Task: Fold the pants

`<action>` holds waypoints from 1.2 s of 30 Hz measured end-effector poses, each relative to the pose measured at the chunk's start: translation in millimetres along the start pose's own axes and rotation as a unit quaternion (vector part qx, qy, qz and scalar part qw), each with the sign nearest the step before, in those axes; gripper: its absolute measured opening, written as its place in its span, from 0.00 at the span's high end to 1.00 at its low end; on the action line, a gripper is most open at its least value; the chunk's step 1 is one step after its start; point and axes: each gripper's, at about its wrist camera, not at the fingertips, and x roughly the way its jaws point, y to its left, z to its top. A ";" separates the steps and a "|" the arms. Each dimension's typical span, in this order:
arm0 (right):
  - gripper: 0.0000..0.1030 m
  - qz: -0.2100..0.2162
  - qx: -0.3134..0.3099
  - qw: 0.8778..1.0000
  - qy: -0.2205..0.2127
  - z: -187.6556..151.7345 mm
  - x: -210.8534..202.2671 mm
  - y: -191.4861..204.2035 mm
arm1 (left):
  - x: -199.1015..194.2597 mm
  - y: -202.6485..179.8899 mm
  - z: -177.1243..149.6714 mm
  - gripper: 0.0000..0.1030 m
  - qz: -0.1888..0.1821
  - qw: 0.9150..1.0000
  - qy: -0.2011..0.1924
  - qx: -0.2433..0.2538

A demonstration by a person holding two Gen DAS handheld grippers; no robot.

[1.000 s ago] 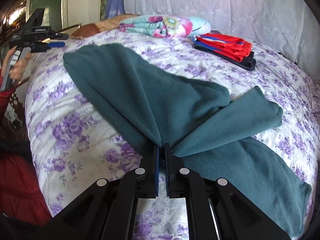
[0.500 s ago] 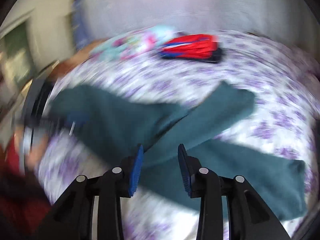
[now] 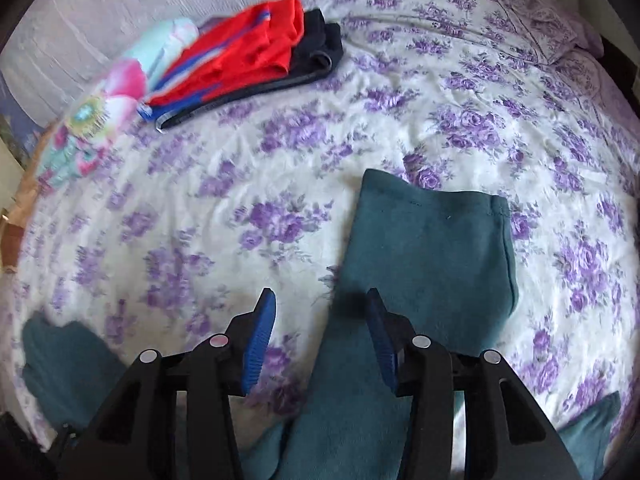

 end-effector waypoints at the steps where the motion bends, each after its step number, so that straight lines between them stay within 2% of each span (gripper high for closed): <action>1: 0.59 -0.010 -0.004 1.000 0.003 -1.0 4.5 1.7 | -0.7 1.5 -0.1 0.10 -0.004 1.000 -0.001 -0.004; 3: 0.65 -0.025 -0.015 1.000 -0.005 -2.8 6.9 3.0 | -1.6 1.8 -0.3 0.10 -0.006 1.000 -0.003 -0.005; 5: 0.70 -0.020 -0.009 1.000 -0.009 -6.1 3.0 -2.4 | -1.7 1.3 -0.4 0.10 -0.006 1.000 -0.004 -0.005; 9: 0.73 -0.029 -0.006 1.000 -0.012 -11.5 -6.5 -19.2 | -0.2 2.3 1.4 0.10 -0.007 1.000 -0.005 -0.008; 10: 0.79 -0.030 -0.006 0.999 -0.011 -12.8 -7.2 -22.4 | -0.5 2.2 0.9 0.10 -0.007 1.000 -0.005 -0.008; 11: 0.81 -0.027 -0.003 1.000 -0.011 -14.2 -7.8 -26.2 | -0.2 2.1 1.1 0.10 -0.007 1.000 -0.005 -0.008; 15: 0.82 -0.003 0.004 1.000 -0.022 -14.6 -12.3 -26.5 | -0.5 2.7 0.8 0.09 -0.008 1.000 -0.005 -0.008; 20: 0.83 0.010 0.004 1.000 -0.013 -7.4 -3.3 -16.7 | -0.5 2.5 0.5 0.09 -0.008 1.000 -0.005 -0.008; 21: 0.92 0.008 -0.001 1.000 -0.015 -7.1 -2.2 -16.1 | -0.5 2.6 0.7 0.09 -0.008 1.000 -0.005 -0.008; 22: 0.98 0.011 0.001 1.000 -0.020 -7.7 -3.4 -16.9 | -0.4 2.7 0.8 0.09 -0.009 1.000 -0.005 -0.008; 26: 0.98 0.048 0.019 0.996 -0.077 -19.4 -39.7 -33.6 | -0.6 2.9 0.9 0.08 -0.012 1.000 -0.005 -0.010; 29: 0.98 0.095 0.056 0.986 -0.126 -43.3 -90.9 -67.2 | -1.1 5.3 2.2 0.08 -0.020 1.000 -0.006 -0.016; 32: 0.98 0.122 0.118 0.968 -0.182 -93.5 -144.0 -125.2 | -3.3 8.9 2.5 0.08 -0.029 0.999 -0.012 -0.028; 34: 0.98 0.132 0.164 0.957 -0.199 -130.1 -158.7 -161.6 | -4.4 10.7 2.4 0.08 -0.033 0.999 -0.014 -0.034; 36: 0.98 0.150 0.220 0.945 -0.190 -169.6 -155.1 -200.5 | -4.0 11.1 3.0 0.08 -0.035 0.999 -0.014 -0.036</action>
